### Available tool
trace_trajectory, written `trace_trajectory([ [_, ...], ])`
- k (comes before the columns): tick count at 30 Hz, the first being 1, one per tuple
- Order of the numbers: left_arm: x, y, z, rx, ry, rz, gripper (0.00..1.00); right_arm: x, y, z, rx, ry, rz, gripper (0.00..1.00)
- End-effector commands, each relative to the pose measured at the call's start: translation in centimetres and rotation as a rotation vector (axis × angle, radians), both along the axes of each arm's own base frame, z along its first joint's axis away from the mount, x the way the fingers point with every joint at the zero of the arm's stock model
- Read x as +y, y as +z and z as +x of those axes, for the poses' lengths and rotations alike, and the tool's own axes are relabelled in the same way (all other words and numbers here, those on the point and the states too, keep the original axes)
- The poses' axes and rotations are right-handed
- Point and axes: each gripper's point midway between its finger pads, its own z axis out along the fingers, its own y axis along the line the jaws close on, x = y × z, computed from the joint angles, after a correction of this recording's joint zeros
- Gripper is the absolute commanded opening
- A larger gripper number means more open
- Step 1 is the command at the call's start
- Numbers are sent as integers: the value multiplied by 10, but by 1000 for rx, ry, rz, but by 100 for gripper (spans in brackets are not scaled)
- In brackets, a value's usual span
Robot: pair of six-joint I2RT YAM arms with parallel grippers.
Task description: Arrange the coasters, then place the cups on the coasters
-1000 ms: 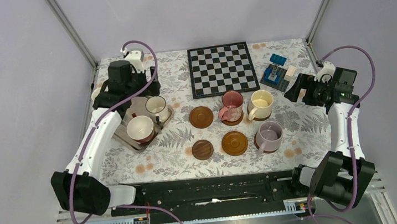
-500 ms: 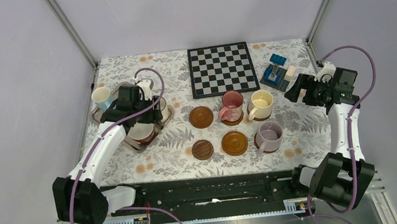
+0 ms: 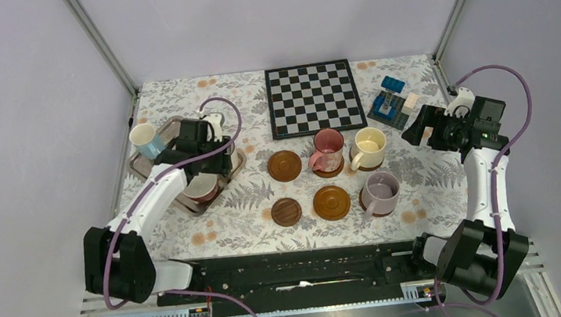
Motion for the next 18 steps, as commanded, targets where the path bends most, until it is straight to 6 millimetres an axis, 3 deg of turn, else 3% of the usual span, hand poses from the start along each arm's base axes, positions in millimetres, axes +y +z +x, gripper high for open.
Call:
trace_trajectory([
  [1,-1,9,21,-64,29,7,51,1,13,0,-36,9,-21,98],
  [18,-2,-25,29,1,26,45,47,1,11,0,-32,8,-16,98],
])
